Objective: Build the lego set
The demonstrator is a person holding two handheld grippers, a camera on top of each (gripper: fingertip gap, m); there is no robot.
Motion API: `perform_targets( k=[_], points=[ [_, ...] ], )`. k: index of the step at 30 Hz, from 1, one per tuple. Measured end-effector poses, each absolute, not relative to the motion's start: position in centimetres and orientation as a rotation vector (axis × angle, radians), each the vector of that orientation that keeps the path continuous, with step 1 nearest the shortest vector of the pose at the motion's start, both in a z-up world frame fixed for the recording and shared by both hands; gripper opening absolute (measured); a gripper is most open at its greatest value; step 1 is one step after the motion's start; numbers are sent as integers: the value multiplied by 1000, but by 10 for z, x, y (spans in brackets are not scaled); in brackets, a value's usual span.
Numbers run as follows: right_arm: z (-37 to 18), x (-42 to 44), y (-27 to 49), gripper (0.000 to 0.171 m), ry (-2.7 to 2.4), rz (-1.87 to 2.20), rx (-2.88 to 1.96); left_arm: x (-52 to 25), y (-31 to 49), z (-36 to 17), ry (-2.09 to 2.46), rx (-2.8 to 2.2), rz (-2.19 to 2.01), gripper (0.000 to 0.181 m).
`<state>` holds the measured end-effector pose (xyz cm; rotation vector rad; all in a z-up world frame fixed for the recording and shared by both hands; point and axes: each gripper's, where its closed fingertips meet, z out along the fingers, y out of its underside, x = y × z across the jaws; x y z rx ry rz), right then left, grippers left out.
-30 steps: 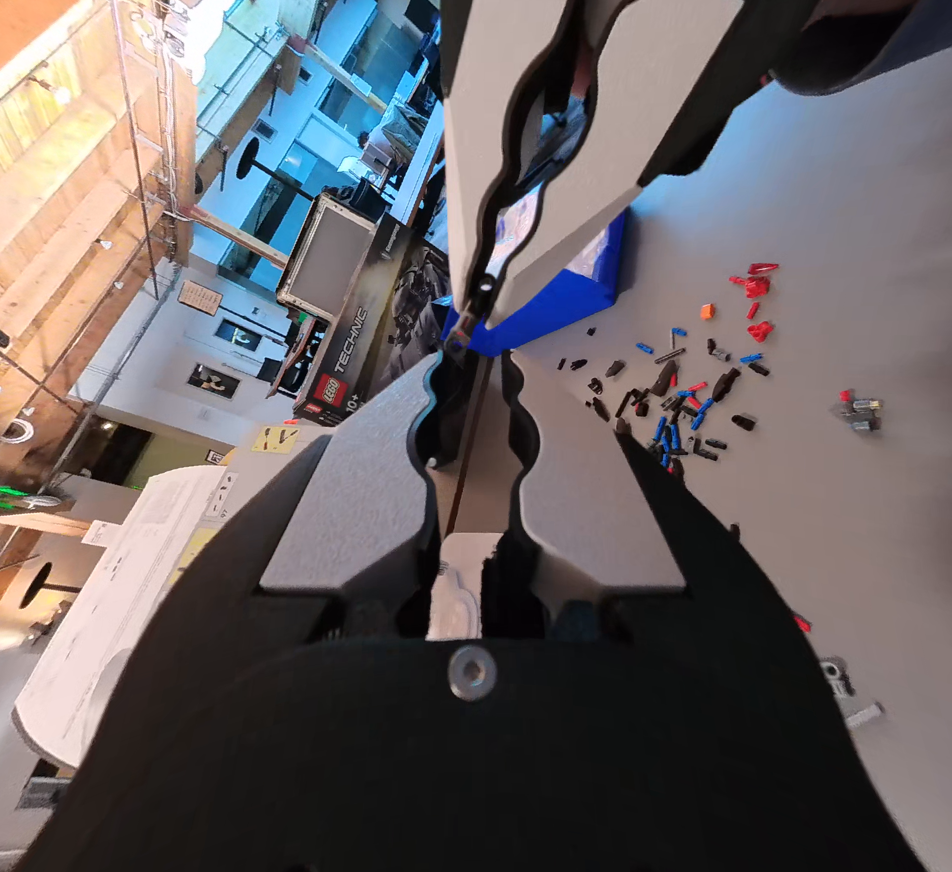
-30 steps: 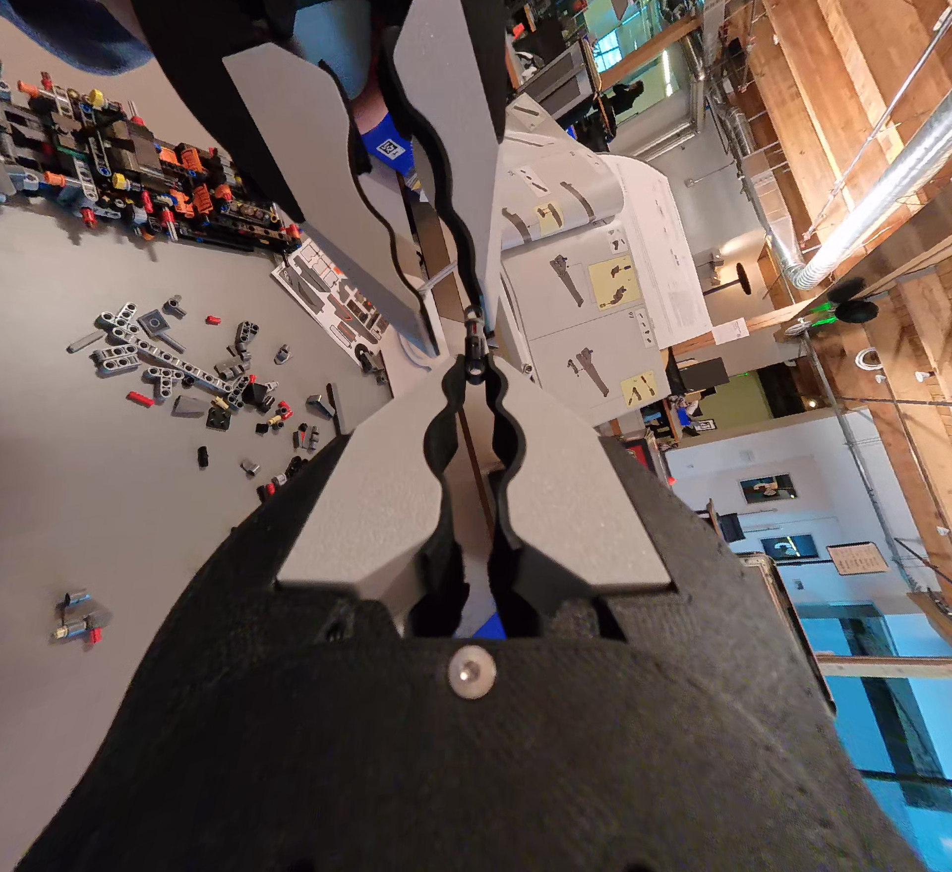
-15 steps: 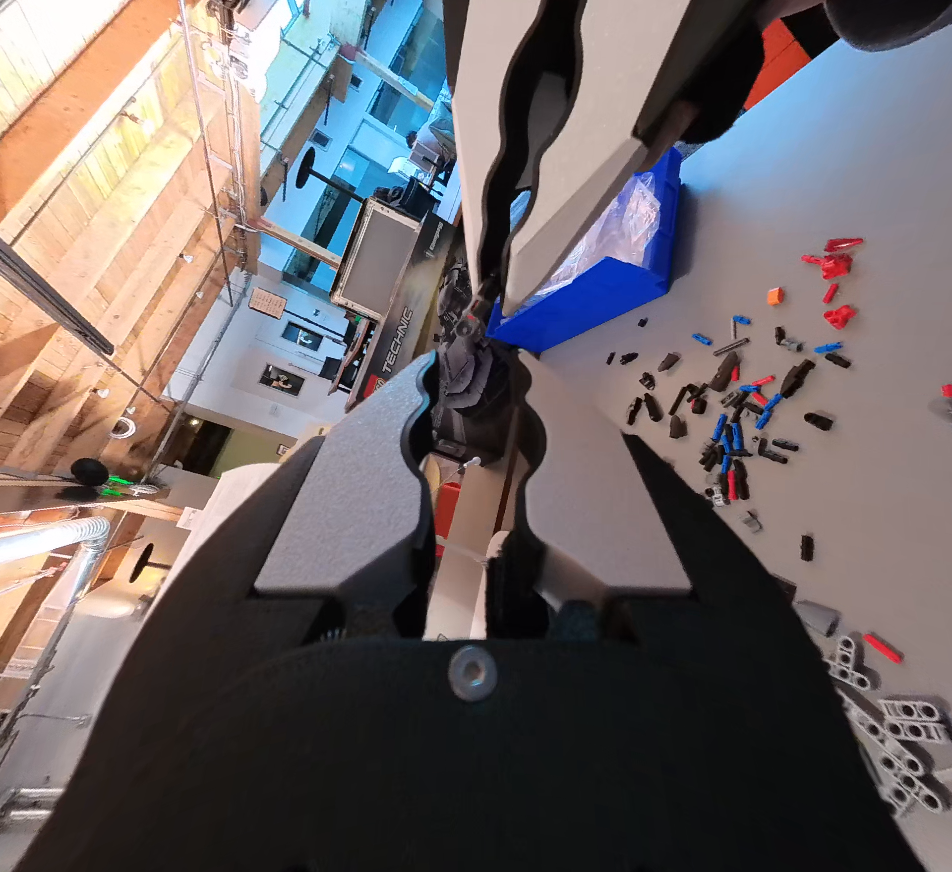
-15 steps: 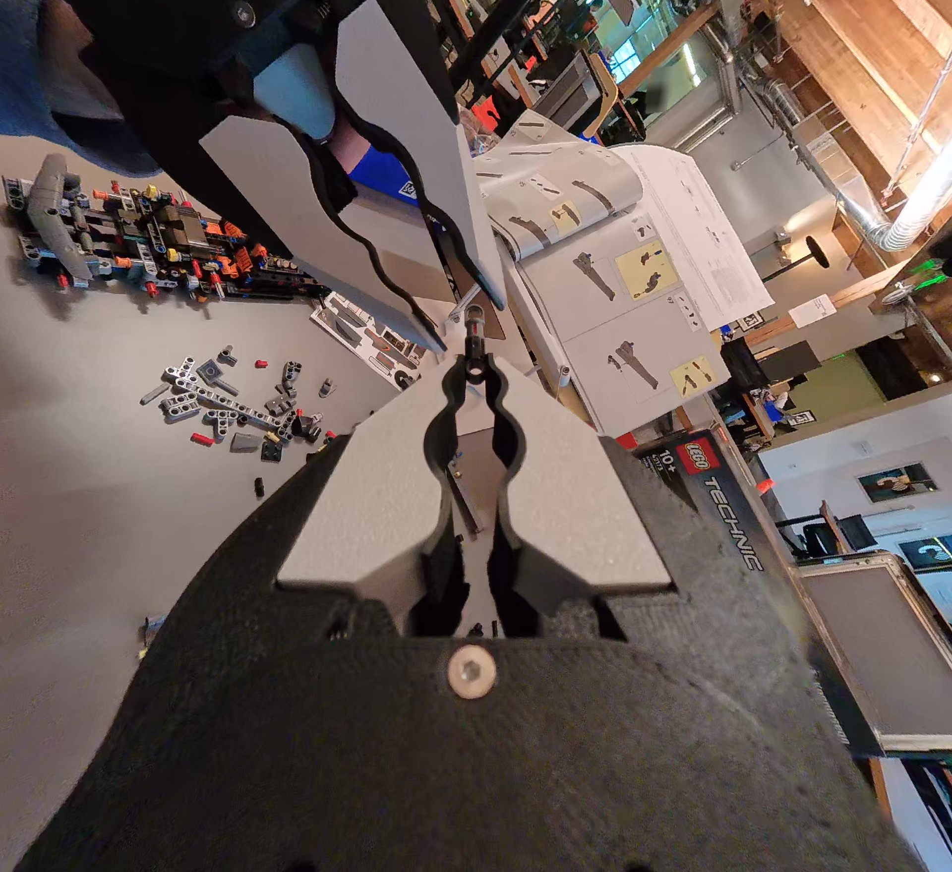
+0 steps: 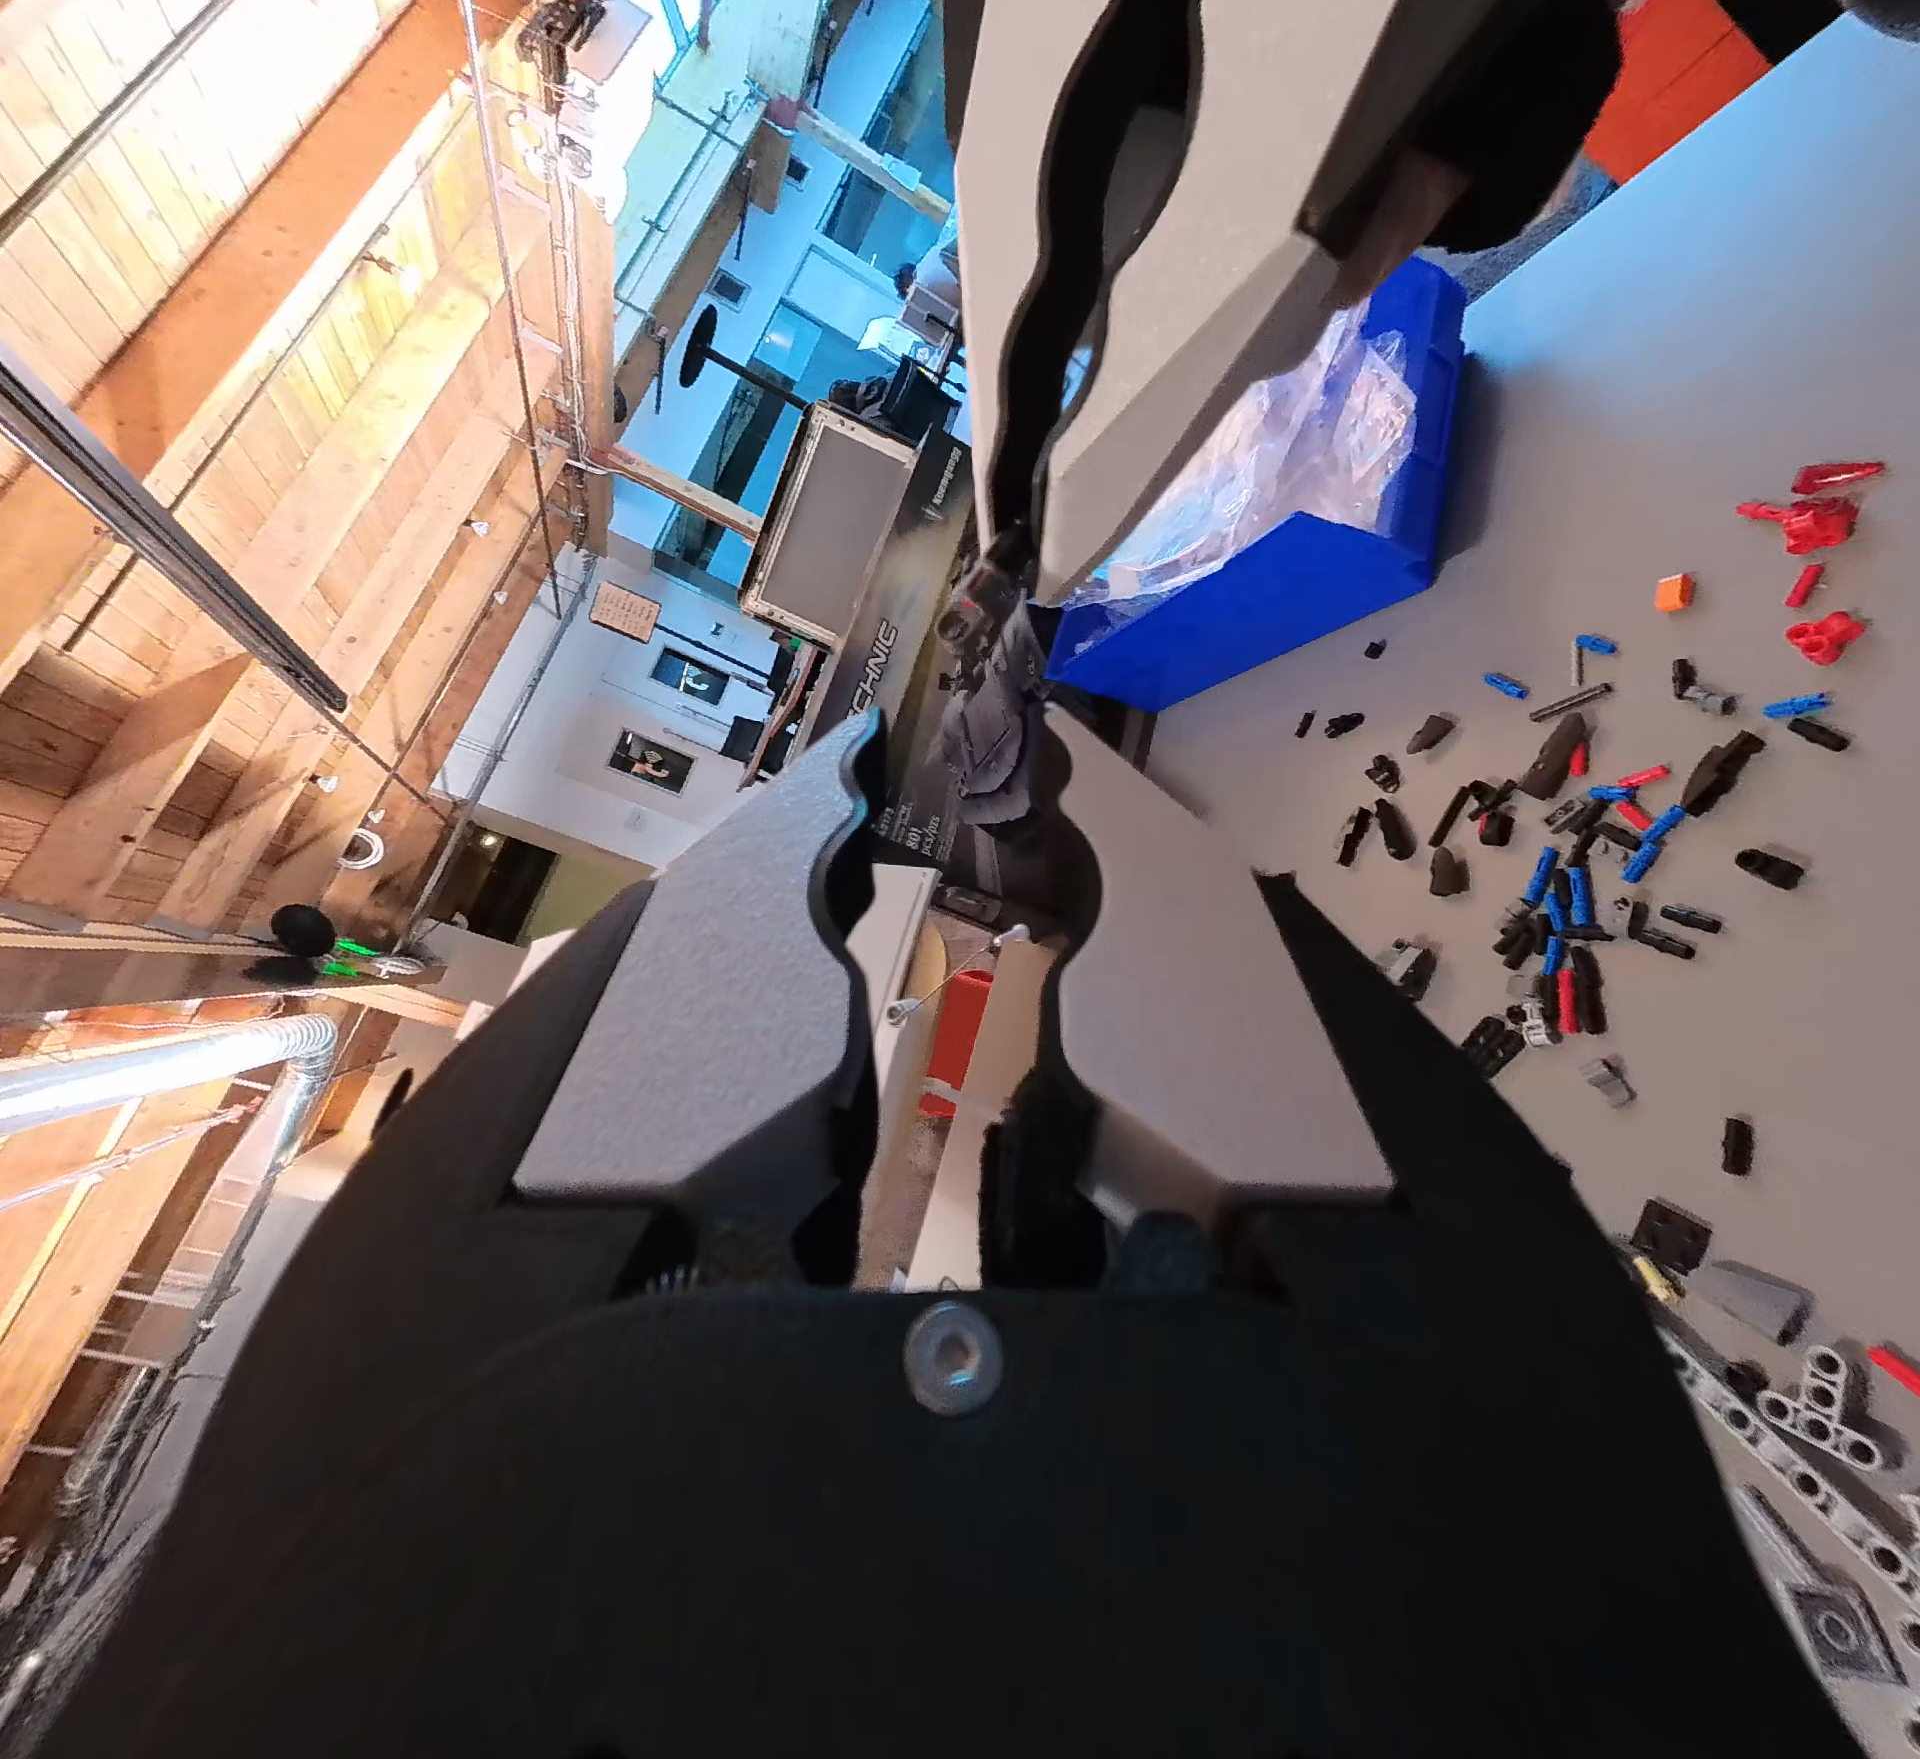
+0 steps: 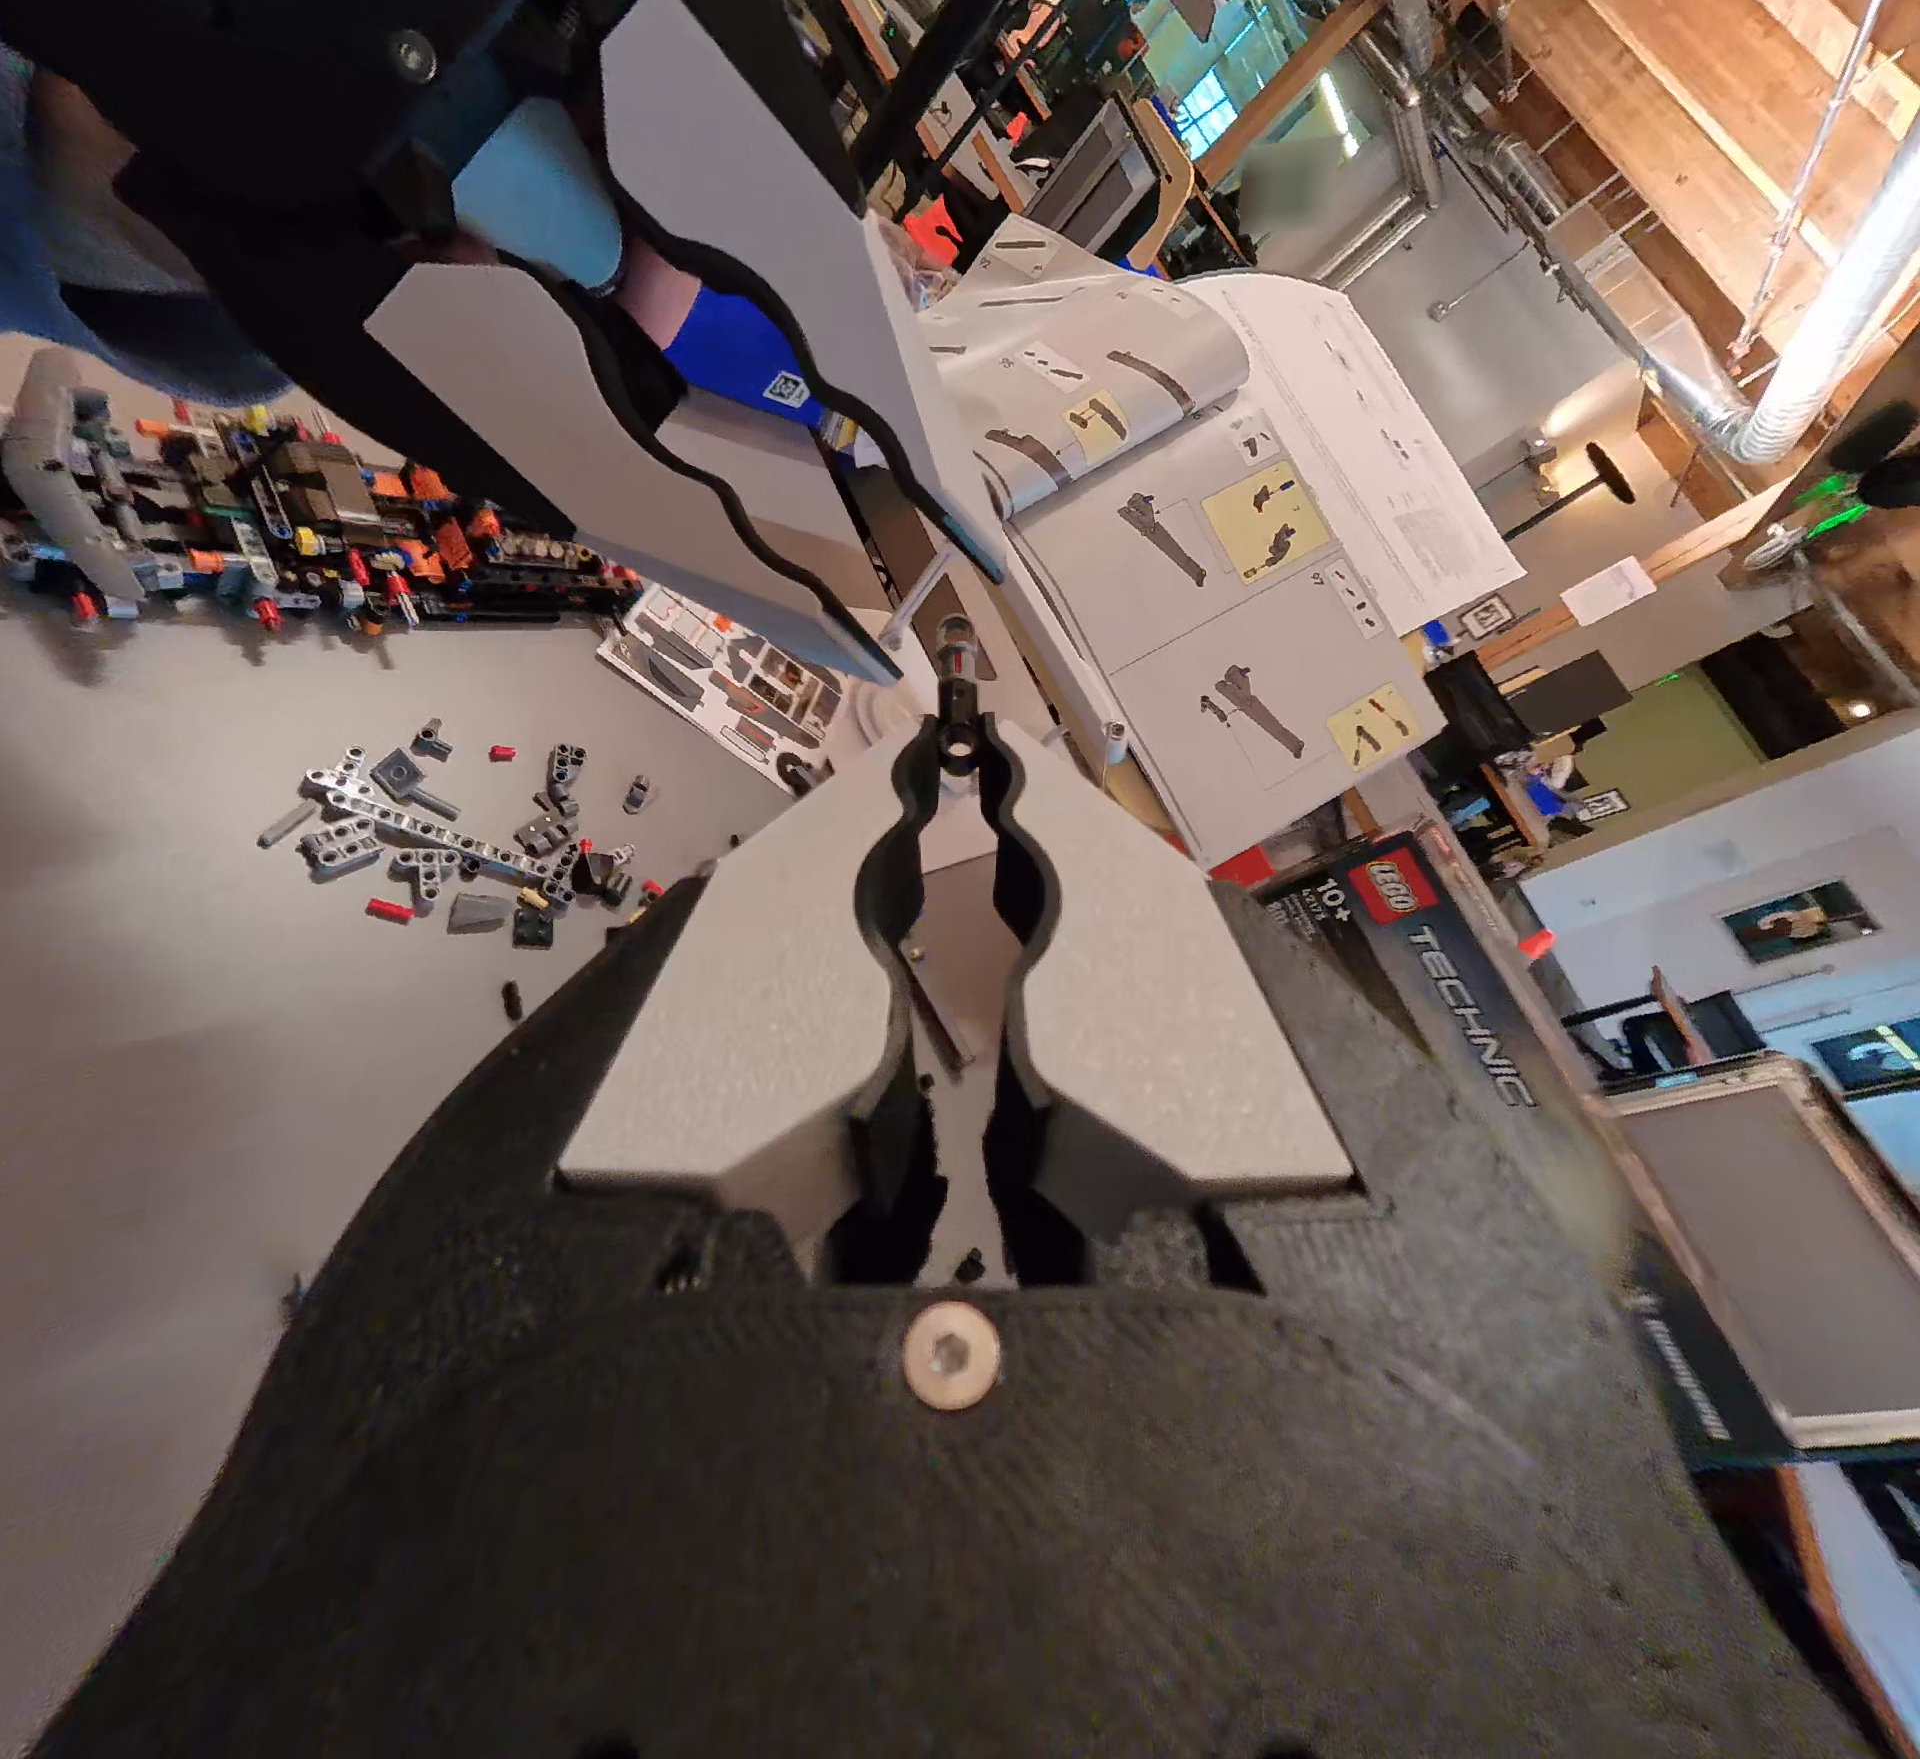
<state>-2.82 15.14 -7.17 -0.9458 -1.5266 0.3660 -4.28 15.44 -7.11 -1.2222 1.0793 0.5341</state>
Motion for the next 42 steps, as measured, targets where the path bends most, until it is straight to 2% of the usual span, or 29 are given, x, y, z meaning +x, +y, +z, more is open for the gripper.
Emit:
perform_targets(
  k=[1, 9, 18, 23, 29, 32, 42],
  points=[
    [-71, -28, 152, 4, -1517, 400, -965, -43, 155, -71, 1076, -1221, 539, 24],
    [-75, -26, 155, 4, -1471, 811, -1130, -36, 156, -74, 1109, -1184, 604, 25],
    [-82, -26, 152, 4, -1504, 927, -1202, -29, 155, -71, 1162, -1106, 732, 19],
    [-86, -26, 150, 4, -1527, 950, -1228, -24, 156, -75, 1209, -1067, 810, 5],
    [-83, -23, 150, 5, -1507, 980, -1244, -23, 156, -80, 1236, -1100, 773, 3],
    [-75, -16, 153, 21, -1487, 936, -1209, -25, 157, -78, 1214, -1146, 670, 1],
    [-65, -10, 143, 18, -1526, 712, -977, -15, 147, -76, 1274, -1183, 353, 0]
  ],
)
